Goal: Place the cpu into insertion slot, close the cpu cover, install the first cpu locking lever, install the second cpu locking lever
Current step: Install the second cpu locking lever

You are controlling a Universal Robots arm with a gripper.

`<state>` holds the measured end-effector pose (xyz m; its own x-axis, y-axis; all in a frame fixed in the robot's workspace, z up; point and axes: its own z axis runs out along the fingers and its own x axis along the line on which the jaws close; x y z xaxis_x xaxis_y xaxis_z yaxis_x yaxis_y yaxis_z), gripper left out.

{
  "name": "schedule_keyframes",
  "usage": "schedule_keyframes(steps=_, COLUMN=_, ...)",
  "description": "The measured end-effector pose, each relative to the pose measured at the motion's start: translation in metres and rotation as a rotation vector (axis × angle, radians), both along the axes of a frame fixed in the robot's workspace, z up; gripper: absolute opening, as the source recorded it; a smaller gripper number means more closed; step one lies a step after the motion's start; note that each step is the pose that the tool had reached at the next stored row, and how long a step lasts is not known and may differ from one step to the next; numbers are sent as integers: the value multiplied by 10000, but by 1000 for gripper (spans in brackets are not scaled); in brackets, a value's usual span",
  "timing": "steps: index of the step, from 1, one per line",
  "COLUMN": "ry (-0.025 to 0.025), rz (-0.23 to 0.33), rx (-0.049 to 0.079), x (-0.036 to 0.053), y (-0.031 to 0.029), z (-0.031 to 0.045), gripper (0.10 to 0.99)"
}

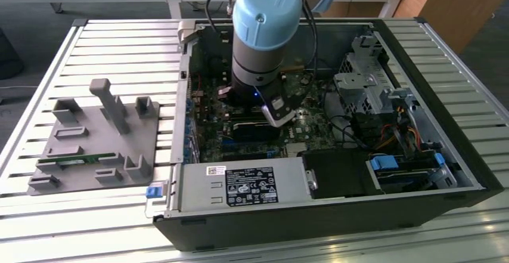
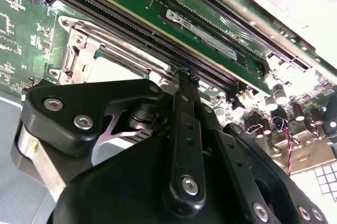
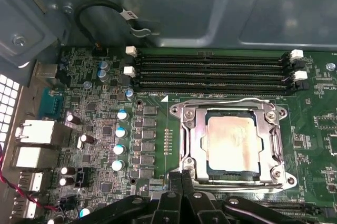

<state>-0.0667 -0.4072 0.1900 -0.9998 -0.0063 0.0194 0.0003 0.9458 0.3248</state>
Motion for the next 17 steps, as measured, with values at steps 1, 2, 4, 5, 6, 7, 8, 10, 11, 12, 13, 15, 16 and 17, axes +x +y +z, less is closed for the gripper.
schedule_keyframes(steps=1, ry=0, rz=0, rx=23, x=0, y=0, z=-6, gripper=106)
schedule_keyframes(steps=2, ry=-1, rz=0, rx=44, x=0, y=0, z=-12, gripper=106)
schedule_keyframes(steps=4, ry=0, rz=0, rx=73, x=0, y=-1, z=-23, gripper=106)
schedule_keyframes(steps=5, ry=1, rz=1, rx=89, x=-1, y=-1, z=-28, gripper=106)
schedule_keyframes(steps=6, ry=1, rz=1, rx=104, x=-2, y=-2, z=-32, gripper=106)
schedule_keyframes(steps=7, ry=1, rz=1, rx=115, x=-3, y=-3, z=-32, gripper=106)
schedule_keyframes(steps=8, ry=1, rz=1, rx=117, x=-3, y=-3, z=-32, gripper=106)
schedule_keyframes(steps=10, ry=-1, rz=0, rx=121, x=-7, y=-2, z=-33, gripper=106)
schedule_keyframes(steps=11, ry=-1, rz=0, rx=121, x=-8, y=-2, z=-29, gripper=106)
schedule_keyframes(steps=12, ry=-1, rz=1, rx=120, x=-9, y=-3, z=-21, gripper=106)
schedule_keyframes(steps=13, ry=-3, rz=1, rx=126, x=-9, y=-2, z=-8, gripper=106)
schedule_keyframes(steps=15, ry=-2, rz=1, rx=122, x=-10, y=-2, z=30, gripper=106)
schedule_keyframes(steps=16, ry=-1, rz=0, rx=120, x=-11, y=-2, z=47, gripper=106)
schedule_keyframes(steps=17, ry=-1, rz=1, rx=120, x=-11, y=-3, z=63, gripper=106)
